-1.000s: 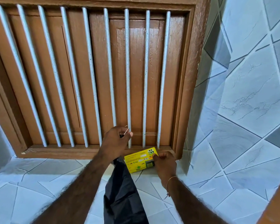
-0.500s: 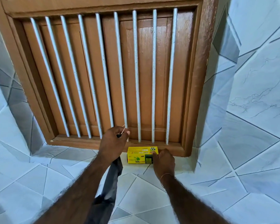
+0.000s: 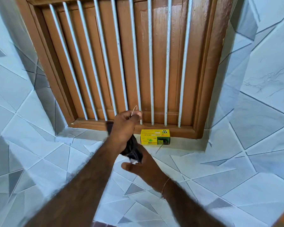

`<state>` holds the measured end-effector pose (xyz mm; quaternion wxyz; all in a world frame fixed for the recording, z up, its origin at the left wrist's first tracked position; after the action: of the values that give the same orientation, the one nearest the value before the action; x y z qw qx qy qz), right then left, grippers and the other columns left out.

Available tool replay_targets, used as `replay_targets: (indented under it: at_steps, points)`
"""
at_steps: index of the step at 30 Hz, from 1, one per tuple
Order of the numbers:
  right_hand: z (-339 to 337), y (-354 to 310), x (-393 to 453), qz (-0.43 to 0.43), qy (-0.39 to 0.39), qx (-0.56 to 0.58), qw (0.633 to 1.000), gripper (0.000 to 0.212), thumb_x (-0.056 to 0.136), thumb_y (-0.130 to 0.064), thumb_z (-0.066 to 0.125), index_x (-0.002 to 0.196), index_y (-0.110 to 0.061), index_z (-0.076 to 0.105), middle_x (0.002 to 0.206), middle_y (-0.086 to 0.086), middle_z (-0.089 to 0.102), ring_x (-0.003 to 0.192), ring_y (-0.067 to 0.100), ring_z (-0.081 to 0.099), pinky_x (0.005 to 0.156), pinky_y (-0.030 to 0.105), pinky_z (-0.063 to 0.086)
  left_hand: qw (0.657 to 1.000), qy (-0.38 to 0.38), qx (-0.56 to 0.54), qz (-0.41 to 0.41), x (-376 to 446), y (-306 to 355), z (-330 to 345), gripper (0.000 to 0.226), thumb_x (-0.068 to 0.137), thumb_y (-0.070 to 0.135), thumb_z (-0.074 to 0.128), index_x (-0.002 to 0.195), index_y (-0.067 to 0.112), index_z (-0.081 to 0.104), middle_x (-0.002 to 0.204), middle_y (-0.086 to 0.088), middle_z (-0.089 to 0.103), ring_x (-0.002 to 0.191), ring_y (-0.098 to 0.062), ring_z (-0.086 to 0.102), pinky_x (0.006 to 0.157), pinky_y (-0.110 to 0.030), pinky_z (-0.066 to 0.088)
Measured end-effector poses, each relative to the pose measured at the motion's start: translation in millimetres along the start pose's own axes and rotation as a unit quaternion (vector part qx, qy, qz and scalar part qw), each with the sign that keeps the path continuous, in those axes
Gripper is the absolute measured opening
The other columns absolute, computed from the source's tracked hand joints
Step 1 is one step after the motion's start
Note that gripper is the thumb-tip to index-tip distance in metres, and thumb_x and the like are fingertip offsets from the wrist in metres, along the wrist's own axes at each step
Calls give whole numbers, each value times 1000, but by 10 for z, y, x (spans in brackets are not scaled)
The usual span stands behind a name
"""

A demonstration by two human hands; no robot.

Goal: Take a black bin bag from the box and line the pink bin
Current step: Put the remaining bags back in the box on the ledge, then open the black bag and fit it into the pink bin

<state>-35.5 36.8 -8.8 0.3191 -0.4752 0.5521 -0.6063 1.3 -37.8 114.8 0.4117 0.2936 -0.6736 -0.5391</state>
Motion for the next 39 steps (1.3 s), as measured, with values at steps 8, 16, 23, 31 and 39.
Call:
replay_targets:
  at_steps: [8,16,23,31,39]
  points:
    - [13,-331,-802,23,94,-191,977,24,74,-25,75,76,-5,63,65,7,57,60,12,53,58,32,39,978,-127,-165,23,-439,357,-229,14,89,13,63,85,19,76,71,-11,51,47,-15,26,50,-29,18]
    - [202,-172,-1894,137,139,-303,933,6,75,-20,62,78,-24,59,70,1,62,63,10,57,61,26,49,956,-111,-273,7,-763,343,-617,19,88,-3,59,90,10,72,76,-2,67,42,-9,34,41,-19,27]
    - [-146,-327,-2547,173,230,9,958,13,93,-11,58,86,-4,66,77,7,62,74,19,58,63,26,44,973,29,206,99,-811,147,-1137,17,81,30,69,89,17,76,94,-8,72,92,-29,66,86,-35,49]
    - [-556,-417,-2971,166,351,225,894,20,98,-12,52,105,-5,69,88,13,75,74,25,72,62,34,58,963,-96,238,76,-2002,-157,-468,45,80,55,63,71,11,65,77,-9,68,81,-32,64,76,-35,49]
    - [-1196,-543,-3545,140,421,89,892,16,91,-5,58,93,-9,73,95,15,74,82,27,67,76,35,56,899,-383,-126,-171,-3669,-564,702,39,83,39,70,98,3,71,92,-12,69,85,-27,63,73,-35,51]
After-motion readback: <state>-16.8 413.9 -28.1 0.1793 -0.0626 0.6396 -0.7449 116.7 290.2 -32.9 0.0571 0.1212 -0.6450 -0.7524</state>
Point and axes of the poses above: each hand's wrist, its own x-axis towards the middle knuckle, its own z-axis out of the palm, y = z × x, the point moved 9 cm from there along x, towards the middle knuckle
